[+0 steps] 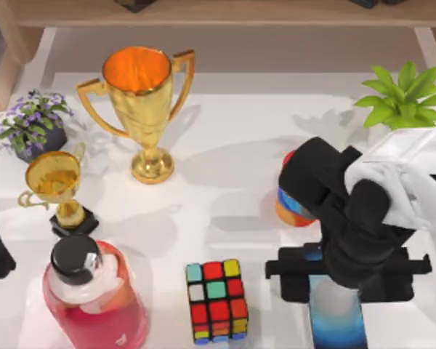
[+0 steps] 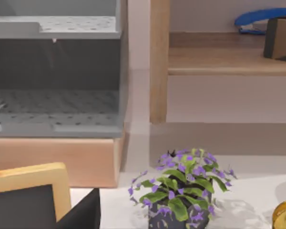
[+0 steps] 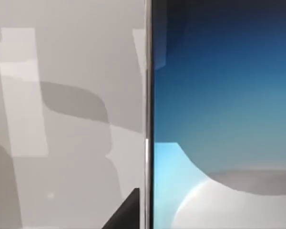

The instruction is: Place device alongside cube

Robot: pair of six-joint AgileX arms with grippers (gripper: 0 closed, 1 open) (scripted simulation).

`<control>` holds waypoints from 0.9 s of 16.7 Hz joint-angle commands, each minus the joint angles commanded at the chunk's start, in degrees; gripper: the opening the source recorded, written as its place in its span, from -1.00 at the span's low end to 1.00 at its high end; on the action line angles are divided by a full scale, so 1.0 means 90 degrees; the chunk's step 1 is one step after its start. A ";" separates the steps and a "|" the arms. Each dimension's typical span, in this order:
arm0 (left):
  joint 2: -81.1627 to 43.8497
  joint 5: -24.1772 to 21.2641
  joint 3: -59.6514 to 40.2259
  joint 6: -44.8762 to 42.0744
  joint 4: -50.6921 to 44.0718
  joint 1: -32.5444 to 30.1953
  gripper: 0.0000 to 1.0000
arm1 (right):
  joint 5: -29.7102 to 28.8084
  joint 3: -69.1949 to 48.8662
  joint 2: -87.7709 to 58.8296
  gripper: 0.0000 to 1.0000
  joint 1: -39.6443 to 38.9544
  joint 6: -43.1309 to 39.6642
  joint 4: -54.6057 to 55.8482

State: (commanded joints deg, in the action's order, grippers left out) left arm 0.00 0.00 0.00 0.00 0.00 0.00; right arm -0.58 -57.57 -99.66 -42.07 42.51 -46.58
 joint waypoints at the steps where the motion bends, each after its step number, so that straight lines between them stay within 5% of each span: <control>1: 0.0000 0.0000 0.0000 0.0000 0.0000 0.0000 1.00 | 0.0010 0.0051 -0.0052 -1.00 0.0016 0.0020 0.0005; 5: 0.0000 0.0000 0.0000 0.0000 0.0000 0.0000 1.00 | 0.0010 0.0051 -0.0052 -1.00 0.0016 0.0020 0.0005; 15: 0.0000 0.0000 0.0000 0.0000 0.0000 0.0000 1.00 | 0.0010 0.0051 -0.0052 0.51 0.0016 0.0020 0.0005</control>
State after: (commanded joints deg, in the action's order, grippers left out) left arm 0.00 0.00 0.00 0.00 0.00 0.00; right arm -0.49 -57.11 -100.12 -41.92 42.70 -46.54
